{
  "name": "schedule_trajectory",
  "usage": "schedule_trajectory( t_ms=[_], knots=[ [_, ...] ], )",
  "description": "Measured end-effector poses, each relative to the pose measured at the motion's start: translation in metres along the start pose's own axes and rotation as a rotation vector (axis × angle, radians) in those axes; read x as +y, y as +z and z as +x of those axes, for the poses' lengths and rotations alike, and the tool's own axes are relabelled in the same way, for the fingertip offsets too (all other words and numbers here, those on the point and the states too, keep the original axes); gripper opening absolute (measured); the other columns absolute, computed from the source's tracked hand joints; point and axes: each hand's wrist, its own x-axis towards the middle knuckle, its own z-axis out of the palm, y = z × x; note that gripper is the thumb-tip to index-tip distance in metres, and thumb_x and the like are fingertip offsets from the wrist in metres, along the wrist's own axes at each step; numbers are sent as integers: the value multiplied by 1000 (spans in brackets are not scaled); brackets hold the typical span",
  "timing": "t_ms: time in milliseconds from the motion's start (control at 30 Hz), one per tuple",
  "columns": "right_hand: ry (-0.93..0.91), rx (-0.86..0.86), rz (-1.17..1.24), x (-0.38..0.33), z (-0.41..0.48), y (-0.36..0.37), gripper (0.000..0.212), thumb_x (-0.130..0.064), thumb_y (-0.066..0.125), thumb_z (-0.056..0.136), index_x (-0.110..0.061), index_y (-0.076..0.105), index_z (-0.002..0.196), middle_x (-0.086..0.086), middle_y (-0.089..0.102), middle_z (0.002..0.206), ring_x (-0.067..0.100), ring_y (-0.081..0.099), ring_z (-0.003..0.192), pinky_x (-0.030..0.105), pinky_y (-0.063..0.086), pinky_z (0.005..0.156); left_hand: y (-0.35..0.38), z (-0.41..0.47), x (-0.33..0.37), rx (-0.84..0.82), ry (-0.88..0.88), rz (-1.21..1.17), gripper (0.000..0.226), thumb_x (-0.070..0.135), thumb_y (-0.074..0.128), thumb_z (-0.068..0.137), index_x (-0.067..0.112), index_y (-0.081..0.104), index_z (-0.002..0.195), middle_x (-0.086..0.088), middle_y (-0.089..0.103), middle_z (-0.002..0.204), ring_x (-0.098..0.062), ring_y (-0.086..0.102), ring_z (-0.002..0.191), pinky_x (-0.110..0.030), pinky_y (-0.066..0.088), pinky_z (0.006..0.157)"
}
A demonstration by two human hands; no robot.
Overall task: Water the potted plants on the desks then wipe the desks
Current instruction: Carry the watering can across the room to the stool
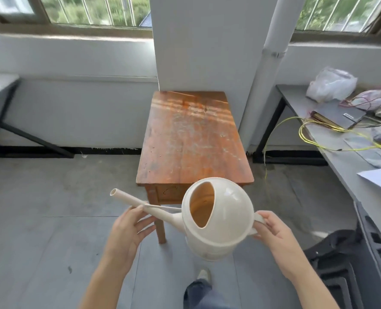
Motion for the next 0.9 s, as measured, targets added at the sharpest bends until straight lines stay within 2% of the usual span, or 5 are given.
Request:
schedule_trajectory(
  t_ms=[133, 267, 500, 667, 900],
  knots=[
    [-1, -62, 45, -15, 74, -19, 10, -37, 58, 82, -30, 64, 86, 0, 67, 87, 12, 60, 88, 44, 44, 94, 38, 52, 18, 57, 19, 2, 22, 11, 40, 94, 9, 61, 87, -7, 68, 77, -18, 69, 69, -36, 49, 74],
    [16, -77, 42, -24, 134, -31, 9, -20, 54, 88, -21, 63, 89, -5, 69, 84, 9, 62, 85, 43, 45, 94, 67, 99, 32, 98, 17, -7, 18, 11, 42, 93, 8, 59, 89, -7, 67, 74, -23, 66, 74, -38, 48, 80],
    [66, -58, 23, -38, 220, -37, 12, -21, 55, 88, -28, 64, 83, 17, 62, 87, 22, 52, 78, 43, 42, 77, 99, 177, 54, 123, -14, -6, 19, 11, 41, 94, 9, 58, 86, 0, 71, 66, -22, 65, 79, -34, 47, 71],
    [67, -57, 8, -49, 275, -36, 39, -62, 63, 66, -29, 63, 86, 27, 59, 92, 25, 52, 75, 44, 43, 69, 119, 237, 74, 106, -15, -33, 21, 9, 40, 93, 9, 59, 83, -10, 65, 80, -27, 61, 83, -36, 47, 74],
    [26, 0, -11, -64, 370, -32, 7, -26, 55, 88, -25, 61, 92, 7, 67, 94, 23, 61, 91, 39, 45, 89, 140, 329, 115, 44, -14, -29, 19, 8, 43, 92, 11, 59, 82, -4, 68, 74, -20, 66, 75, -37, 48, 77]
  ],
)
